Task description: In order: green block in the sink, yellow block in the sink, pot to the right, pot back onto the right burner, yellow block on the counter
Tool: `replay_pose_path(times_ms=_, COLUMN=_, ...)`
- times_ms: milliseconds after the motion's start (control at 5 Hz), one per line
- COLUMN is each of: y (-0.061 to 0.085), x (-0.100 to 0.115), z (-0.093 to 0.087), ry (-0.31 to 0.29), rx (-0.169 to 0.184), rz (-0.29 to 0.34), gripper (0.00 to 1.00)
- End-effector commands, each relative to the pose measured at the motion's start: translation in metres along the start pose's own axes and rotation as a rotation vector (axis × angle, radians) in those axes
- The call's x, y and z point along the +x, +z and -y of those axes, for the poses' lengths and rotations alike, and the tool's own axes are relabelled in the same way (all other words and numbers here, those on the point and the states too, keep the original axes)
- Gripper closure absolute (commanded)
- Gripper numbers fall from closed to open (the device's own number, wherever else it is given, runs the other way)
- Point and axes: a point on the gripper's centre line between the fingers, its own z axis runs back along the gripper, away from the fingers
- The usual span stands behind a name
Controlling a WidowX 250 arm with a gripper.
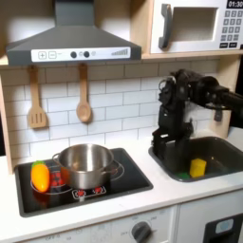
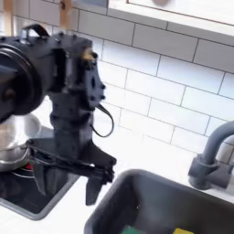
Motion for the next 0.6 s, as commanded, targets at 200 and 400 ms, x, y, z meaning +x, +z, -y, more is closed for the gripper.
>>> replay_pose_path(times_ms=200, y=0.013, x=0.029, z=-0.047, ry=0.071, rx=0.023, rz=0.044, gripper=0.00)
replay_pose_path(times_ms=400, y=0.004, x=0.041, z=-0.061, ry=0.089, rx=0.027, rz=0.023, gripper=0.00)
